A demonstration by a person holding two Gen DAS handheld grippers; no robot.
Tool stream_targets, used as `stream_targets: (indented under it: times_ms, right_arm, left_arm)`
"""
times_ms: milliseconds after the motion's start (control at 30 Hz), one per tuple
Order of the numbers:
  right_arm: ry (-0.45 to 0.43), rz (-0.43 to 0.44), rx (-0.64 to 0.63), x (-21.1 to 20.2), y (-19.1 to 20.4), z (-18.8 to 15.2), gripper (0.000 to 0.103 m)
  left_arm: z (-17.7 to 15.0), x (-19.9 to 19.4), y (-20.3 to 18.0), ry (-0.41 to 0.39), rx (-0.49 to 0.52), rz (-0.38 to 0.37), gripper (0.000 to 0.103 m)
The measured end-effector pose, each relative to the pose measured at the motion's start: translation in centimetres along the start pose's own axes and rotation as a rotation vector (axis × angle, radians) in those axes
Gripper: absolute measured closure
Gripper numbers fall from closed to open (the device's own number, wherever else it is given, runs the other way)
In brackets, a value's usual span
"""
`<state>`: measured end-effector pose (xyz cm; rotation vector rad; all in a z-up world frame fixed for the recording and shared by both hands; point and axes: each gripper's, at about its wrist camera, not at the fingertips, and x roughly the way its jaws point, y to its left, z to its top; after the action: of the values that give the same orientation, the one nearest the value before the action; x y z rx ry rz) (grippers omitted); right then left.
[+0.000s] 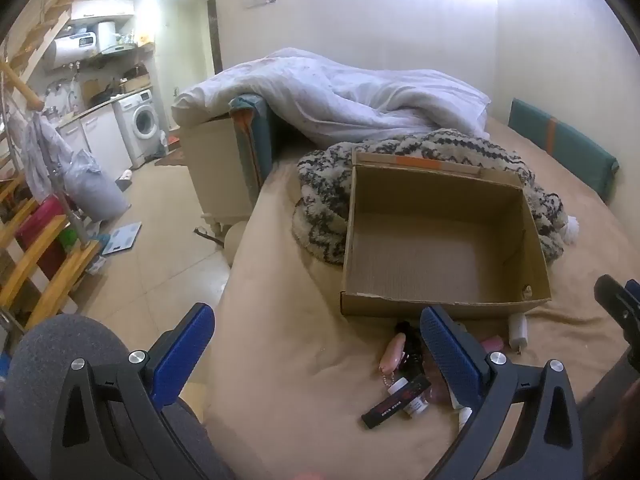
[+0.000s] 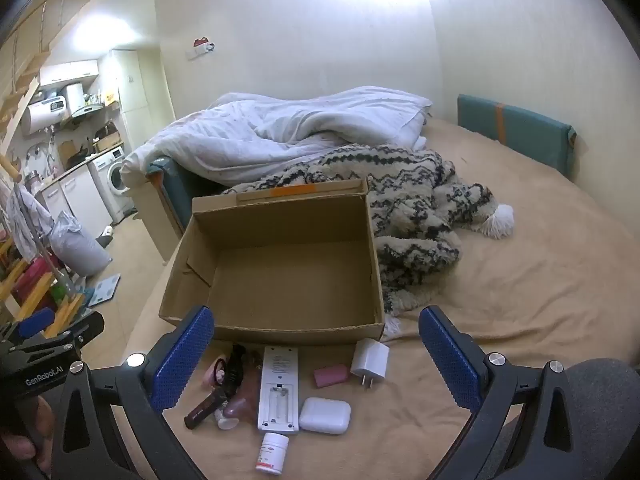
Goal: Organize rigid objects
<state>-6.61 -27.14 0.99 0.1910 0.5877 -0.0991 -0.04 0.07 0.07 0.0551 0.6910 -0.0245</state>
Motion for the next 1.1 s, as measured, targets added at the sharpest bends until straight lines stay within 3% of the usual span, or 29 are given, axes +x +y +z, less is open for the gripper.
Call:
stream_targets:
  times_ms: [1100]
  right_arm:
    - [0.008, -0.013, -0.015, 0.4, 0.1, -0.1, 0.000]
  left_arm:
    - [0.0, 0.1, 0.4, 0.013, -0.001, 0.002, 0.000]
